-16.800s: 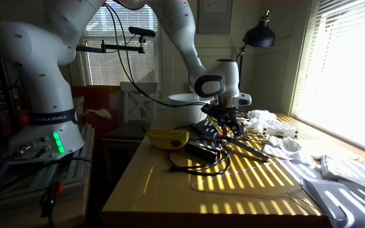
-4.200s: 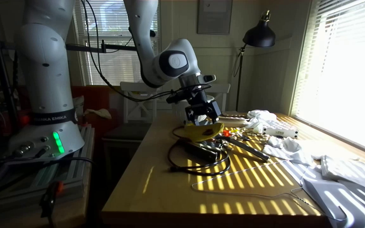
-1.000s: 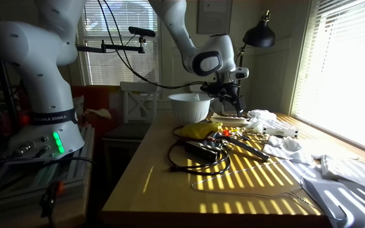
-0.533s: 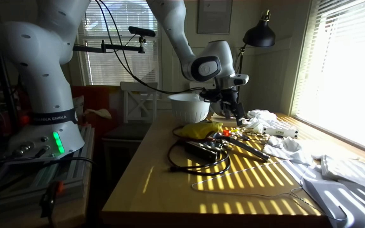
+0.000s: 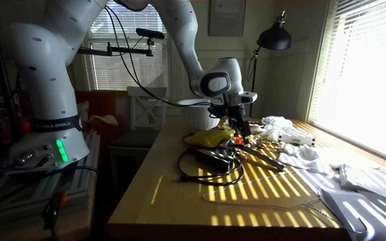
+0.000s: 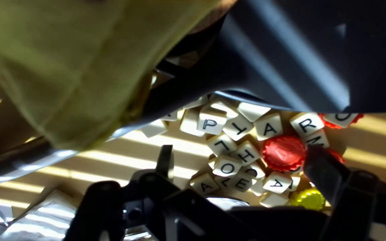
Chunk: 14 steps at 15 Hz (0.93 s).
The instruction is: Pick up two objects from the table and put them inside the banana purse.
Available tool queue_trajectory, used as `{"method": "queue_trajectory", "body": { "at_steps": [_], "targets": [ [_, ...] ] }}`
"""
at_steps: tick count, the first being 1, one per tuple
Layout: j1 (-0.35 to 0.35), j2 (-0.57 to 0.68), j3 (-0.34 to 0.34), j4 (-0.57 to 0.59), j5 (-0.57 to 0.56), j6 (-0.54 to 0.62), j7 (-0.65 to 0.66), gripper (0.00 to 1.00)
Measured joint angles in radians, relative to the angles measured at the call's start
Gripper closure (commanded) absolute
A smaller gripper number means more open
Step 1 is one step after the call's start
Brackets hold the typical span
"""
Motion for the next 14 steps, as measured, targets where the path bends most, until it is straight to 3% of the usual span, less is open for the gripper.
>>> {"method": "queue_trajectory", "body": {
  "at_steps": [6, 7, 9, 14],
  "targets": [
    [-0.004, 0.082, 0.002, 0.089, 0.005, 0.0, 0.01, 0.02],
    [-0.004, 0.094, 0.004, 0.106, 0.005, 0.0, 0.01, 0.26],
    [-0.003, 0.109, 0.009, 0.133, 0.005, 0.0, 0.009, 0.3],
    [0.007, 0.124, 0.021, 0.173, 0.005, -0.03, -0.001, 0.66]
  ]
}}
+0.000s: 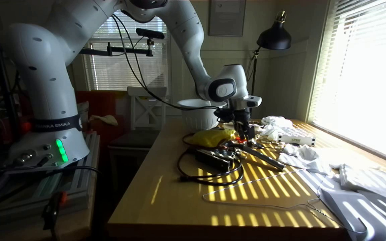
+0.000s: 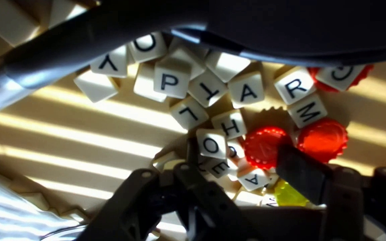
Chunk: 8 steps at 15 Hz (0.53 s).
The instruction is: Pick up two objects from the table and put them inside the banana purse.
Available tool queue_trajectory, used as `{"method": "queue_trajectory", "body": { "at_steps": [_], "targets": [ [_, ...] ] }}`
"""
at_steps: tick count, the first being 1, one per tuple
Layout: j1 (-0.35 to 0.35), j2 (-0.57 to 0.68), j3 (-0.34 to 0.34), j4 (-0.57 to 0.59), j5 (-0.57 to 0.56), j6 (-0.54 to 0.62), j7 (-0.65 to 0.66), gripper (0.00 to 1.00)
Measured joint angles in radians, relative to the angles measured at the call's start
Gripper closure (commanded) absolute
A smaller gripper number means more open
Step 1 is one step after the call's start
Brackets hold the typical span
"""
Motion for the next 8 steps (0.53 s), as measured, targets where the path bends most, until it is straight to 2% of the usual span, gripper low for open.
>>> {"method": "queue_trajectory", "body": {
  "at_steps": [3, 5, 8],
  "targets": [
    [0.003, -0.001, -0.001, 0.024, -0.001, -0.058, -0.016, 0.89],
    [0.002, -0.002, -0.005, 0.039, -0.001, -0.096, -0.025, 1.0],
    [0.0, -0.002, -0.009, 0.054, -0.001, -0.137, -0.038, 0.97]
  ]
}}
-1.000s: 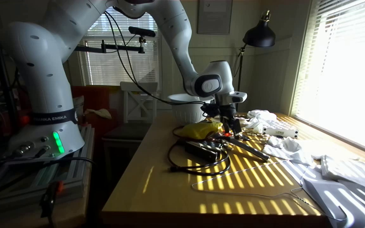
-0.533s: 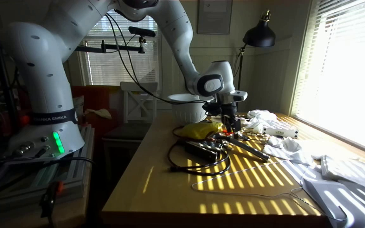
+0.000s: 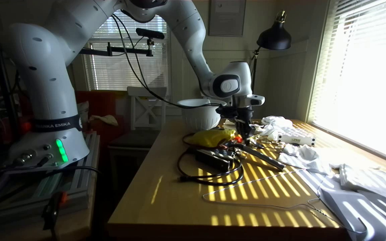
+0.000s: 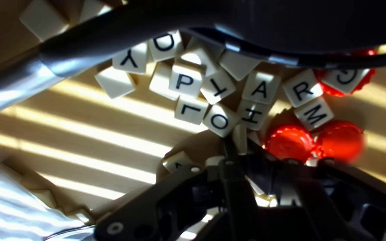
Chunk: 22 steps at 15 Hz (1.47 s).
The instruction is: Pick up two objects from the table and put them inside the banana purse.
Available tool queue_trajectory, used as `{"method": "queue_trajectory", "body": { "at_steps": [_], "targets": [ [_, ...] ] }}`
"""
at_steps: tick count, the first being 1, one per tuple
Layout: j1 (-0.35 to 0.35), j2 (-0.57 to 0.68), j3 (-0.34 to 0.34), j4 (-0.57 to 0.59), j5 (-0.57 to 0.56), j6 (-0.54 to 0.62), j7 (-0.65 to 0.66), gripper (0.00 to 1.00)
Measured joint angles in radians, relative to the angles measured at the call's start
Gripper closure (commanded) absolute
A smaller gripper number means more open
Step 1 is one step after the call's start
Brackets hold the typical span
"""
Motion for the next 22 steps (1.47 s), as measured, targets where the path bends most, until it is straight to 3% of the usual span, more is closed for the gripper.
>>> {"method": "queue_trajectory", "body": {
  "at_steps": [6, 11, 15, 17, 19, 22],
  "targets": [
    [-0.036, -0.029, 0.029, 0.001, 0.001, 0.013, -0.045, 0.97],
    [-0.152, -0.145, 0.145, -0.036, 0.046, 0.059, -0.172, 0.97],
    [-0.392, -0.241, 0.419, -0.147, 0.26, 0.03, -0.447, 0.97],
    [-0.499, -0.298, 0.524, -0.232, 0.398, -0.008, -0.592, 0.97],
    [-0.553, -0.369, 0.557, -0.312, 0.52, -0.038, -0.697, 0.97],
    [-0.561, -0.499, 0.513, -0.42, 0.645, -0.07, -0.783, 0.97]
  ]
}}
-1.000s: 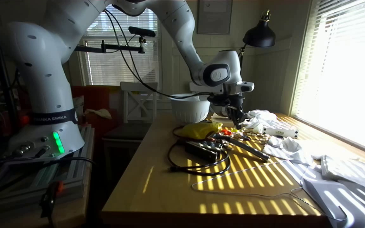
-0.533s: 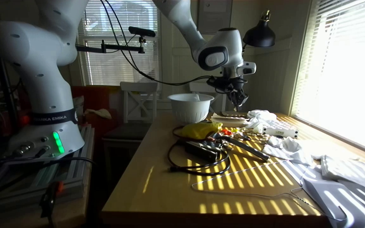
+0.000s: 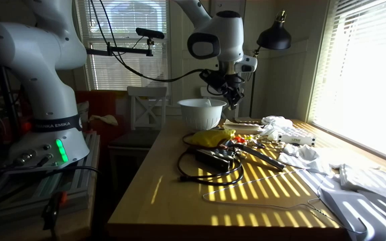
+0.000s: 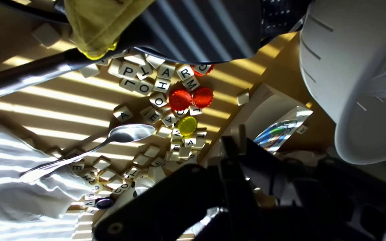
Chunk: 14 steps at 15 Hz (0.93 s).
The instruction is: Pick up two objects from the table and put them inside the banana purse.
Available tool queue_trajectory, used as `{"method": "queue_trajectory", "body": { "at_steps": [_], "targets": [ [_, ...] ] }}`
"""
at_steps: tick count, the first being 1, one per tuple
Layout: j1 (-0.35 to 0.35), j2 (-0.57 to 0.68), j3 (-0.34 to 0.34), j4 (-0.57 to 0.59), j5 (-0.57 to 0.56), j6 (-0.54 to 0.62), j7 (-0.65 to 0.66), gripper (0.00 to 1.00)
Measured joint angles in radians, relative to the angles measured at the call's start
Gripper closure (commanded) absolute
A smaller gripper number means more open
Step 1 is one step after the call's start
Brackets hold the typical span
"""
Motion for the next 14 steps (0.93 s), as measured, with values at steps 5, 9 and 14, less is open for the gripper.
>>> {"method": "queue_trajectory", "body": {
  "at_steps": [5, 9, 14],
  "targets": [
    [0.173, -0.158, -0.229, -0.147, 0.036, -0.06, -0.011, 0.97],
    [0.324, -0.152, -0.343, -0.211, 0.033, -0.005, 0.027, 0.97],
    [0.378, -0.063, -0.353, -0.225, 0.033, 0.122, 0.089, 0.97]
  ]
}}
